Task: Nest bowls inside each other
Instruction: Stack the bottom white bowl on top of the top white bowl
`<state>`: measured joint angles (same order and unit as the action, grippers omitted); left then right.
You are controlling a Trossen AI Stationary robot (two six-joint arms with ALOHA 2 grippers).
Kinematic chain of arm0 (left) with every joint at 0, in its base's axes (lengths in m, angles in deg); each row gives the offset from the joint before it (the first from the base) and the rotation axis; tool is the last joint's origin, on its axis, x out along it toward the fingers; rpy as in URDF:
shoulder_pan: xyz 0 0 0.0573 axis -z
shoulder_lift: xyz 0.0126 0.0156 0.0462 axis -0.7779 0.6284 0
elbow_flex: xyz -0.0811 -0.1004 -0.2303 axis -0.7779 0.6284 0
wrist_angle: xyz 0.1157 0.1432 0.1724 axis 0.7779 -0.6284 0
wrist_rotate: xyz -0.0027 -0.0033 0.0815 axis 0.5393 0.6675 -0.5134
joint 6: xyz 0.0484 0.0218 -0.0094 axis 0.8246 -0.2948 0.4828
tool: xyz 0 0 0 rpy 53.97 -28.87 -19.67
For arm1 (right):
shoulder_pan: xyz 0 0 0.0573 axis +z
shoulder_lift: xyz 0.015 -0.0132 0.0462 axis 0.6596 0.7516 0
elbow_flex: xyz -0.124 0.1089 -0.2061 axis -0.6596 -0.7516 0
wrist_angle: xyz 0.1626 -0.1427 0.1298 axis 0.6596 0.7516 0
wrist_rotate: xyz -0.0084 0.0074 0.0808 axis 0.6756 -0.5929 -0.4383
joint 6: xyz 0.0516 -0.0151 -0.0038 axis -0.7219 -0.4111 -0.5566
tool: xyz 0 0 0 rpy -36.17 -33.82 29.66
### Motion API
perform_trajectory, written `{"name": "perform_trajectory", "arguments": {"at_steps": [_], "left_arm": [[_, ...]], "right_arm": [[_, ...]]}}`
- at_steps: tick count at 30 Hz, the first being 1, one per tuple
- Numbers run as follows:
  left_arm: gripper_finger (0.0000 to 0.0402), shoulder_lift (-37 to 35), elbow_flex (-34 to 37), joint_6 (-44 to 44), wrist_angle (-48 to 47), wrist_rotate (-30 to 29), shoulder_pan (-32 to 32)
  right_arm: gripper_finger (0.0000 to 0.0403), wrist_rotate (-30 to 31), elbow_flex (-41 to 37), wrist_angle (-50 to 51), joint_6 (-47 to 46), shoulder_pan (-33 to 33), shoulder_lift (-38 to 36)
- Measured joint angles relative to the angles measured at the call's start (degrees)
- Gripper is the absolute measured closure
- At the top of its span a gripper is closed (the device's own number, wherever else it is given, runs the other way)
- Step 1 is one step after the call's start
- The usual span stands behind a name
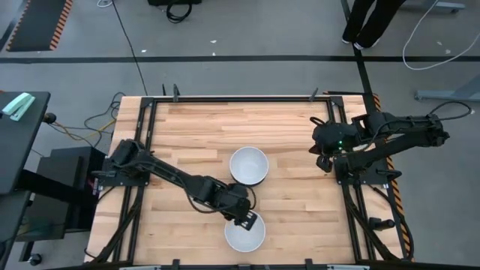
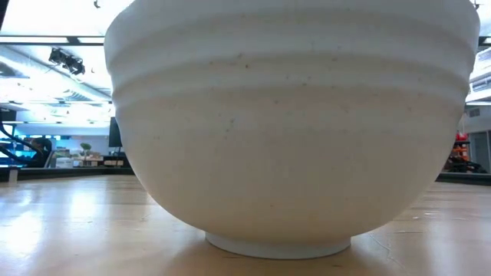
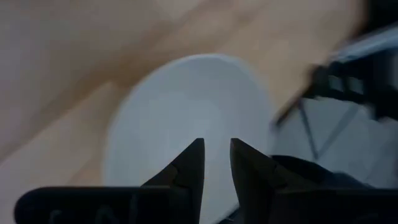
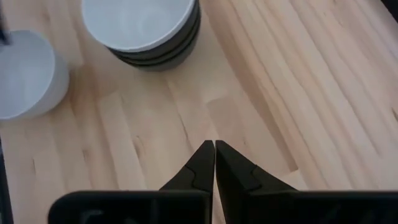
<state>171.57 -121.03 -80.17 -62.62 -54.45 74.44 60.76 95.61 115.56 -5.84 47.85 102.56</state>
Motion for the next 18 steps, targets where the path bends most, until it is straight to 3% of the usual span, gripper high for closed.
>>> {"name": "perform_trajectory", "arguments": {"at_steps": [10,18], "left_arm": [[0.0318,2.6,-0.7,-10.6,-2.6,0.3,-0.1],[0.0323,2.6,-5.8,-10.7,-17.3,-0.4,-0.1]], "right_arm": [[0.0380,0.0,0.0,-0.4,2.5,2.0,-1.5],[0.0380,0.0,0.0,-0.8,2.5,2.0,-1.7]]}}
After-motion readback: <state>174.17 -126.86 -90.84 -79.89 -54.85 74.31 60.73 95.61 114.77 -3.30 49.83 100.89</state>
